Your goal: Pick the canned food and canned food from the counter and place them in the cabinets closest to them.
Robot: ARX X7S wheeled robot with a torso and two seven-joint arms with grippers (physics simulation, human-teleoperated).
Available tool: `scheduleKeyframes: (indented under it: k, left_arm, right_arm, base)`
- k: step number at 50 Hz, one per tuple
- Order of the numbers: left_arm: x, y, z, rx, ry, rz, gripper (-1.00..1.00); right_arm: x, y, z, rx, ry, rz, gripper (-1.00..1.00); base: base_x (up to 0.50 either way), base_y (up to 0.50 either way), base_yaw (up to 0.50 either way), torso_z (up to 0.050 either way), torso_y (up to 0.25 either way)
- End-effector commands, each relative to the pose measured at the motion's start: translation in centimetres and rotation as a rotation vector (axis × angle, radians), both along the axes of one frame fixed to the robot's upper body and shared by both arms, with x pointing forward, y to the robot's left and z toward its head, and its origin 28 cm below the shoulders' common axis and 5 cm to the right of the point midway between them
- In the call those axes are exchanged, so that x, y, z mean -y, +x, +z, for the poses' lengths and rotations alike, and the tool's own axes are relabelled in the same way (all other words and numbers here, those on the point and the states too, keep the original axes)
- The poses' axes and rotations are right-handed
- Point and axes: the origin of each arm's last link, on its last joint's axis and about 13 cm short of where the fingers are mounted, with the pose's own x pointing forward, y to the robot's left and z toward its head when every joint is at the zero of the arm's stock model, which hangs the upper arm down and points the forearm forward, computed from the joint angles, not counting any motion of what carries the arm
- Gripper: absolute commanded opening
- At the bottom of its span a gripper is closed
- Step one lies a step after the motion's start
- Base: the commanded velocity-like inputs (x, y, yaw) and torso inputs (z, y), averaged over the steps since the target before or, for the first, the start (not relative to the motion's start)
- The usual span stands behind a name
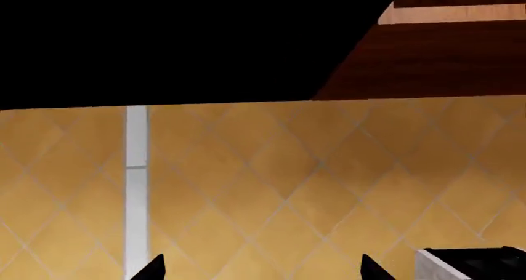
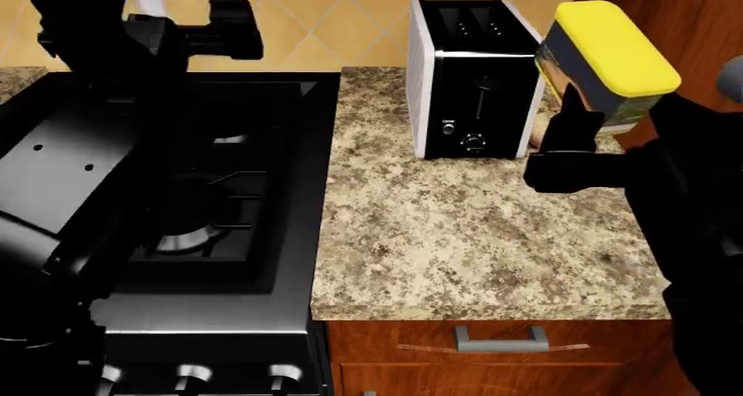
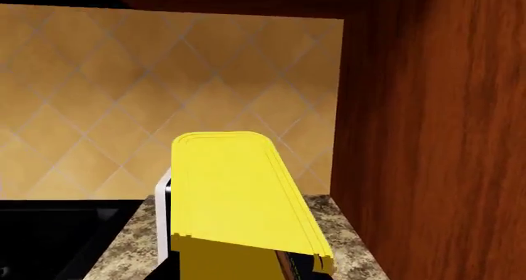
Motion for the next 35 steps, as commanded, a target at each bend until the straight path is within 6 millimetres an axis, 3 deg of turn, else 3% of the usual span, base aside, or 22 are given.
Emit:
scheduleKeyframes:
  k: [1,13,27,35]
  left_arm:
    - [-0.2,5.9,2.1,-0.119,-0.016,0.033,1.0]
    - [-0.1,9.1,2.0,-0.197,0.051,0.05,1.0]
    - [0.0,9.8,2.5,-0.211,0.041,0.053,1.0]
    - [-0.3,9.6,2.8,-0.196,0.02,0.057,1.0]
  right_arm:
    - [-0.5,0.0,3.2,0.08,-0.002,0.015,-1.0]
    - [-0.8,1.4,6.0,0.11,0.026,0.026,-1.0]
    - [-1.2,3.0,8.1,0.094,0.01,0.037,-1.0]
    - [-1.3,3.4,7.5,0.076,-0.008,0.04,-1.0]
  base:
    - [0.0,0.0,0.0,0.0,0.0]
    - [0.0,0.0,0.0,0.0,0.001]
    - [0.0,0.0,0.0,0.0,0.0]
    - [0.13,0.0,0.0,0.0,0.001]
